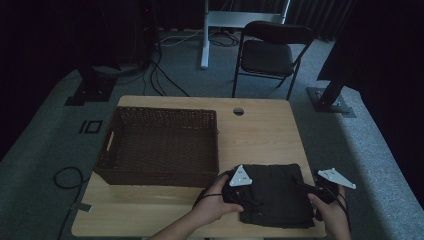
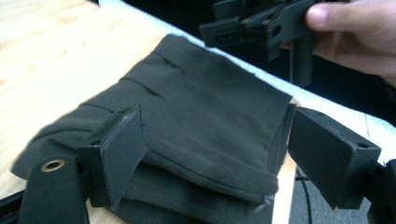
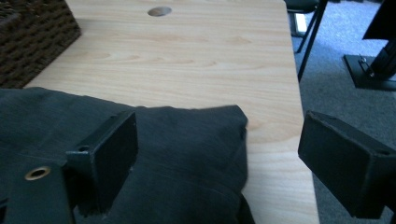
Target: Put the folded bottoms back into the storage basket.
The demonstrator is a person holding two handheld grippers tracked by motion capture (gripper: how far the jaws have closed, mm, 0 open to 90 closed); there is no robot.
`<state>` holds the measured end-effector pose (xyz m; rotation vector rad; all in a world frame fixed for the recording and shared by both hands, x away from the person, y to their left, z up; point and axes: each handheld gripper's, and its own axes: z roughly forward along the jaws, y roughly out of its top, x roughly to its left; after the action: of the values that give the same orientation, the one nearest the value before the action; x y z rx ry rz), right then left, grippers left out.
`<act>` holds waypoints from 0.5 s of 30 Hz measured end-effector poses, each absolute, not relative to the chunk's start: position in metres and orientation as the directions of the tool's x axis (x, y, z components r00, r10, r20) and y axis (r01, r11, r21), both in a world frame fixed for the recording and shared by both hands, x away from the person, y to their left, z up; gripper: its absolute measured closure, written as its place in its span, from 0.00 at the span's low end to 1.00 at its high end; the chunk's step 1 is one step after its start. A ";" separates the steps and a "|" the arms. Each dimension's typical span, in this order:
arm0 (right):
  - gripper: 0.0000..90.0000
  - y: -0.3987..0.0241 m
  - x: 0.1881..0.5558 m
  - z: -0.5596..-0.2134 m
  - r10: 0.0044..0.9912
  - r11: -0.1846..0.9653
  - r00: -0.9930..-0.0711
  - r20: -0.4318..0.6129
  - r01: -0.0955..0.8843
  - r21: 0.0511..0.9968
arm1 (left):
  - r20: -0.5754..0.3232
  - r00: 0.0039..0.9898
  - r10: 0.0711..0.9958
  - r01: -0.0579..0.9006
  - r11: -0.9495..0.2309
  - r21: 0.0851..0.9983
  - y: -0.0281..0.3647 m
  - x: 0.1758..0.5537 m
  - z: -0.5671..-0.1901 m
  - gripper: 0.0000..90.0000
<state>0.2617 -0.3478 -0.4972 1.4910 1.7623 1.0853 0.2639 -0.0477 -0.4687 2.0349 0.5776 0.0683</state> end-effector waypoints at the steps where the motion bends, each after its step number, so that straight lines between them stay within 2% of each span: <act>1: 0.13 -0.349 0.262 -0.499 0.977 0.040 -0.200 0.072 0.507 0.861 | -0.187 0.881 0.434 0.378 -0.409 0.830 -0.050 0.265 -0.472 0.21; 15: 0.13 -0.359 0.274 -0.525 0.979 0.052 -0.190 0.072 0.579 0.813 | -0.204 0.788 0.581 0.511 -0.433 0.742 -0.059 0.270 -0.512 0.21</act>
<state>0.2737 -0.3595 -0.5250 1.5594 1.8200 1.0097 0.2702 -0.0588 -0.5115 2.1163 0.8082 0.1029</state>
